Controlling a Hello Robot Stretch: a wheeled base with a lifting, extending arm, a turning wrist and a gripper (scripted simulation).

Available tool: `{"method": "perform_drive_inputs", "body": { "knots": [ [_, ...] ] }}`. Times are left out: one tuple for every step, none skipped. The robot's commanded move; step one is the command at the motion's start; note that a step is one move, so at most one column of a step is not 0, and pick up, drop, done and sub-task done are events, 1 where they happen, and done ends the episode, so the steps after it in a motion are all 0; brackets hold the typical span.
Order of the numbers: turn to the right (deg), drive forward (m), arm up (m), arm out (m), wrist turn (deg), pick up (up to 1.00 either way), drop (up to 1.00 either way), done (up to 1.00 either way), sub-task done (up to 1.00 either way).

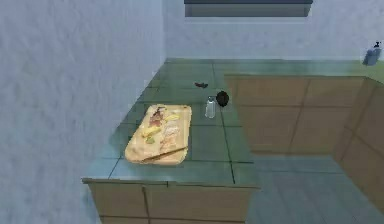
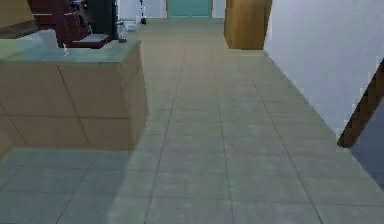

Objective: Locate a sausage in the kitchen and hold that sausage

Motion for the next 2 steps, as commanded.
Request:
{"method": "perform_drive_inputs", "body": {
  "knots": [
    [45.0,0.0,0.0,0.0,0.0,0.0,0.0,0.0,0.0],
    [6.0,0.0,0.0,0.0,0.0,0.0,0.0,0.0,0.0]
  ]
}}
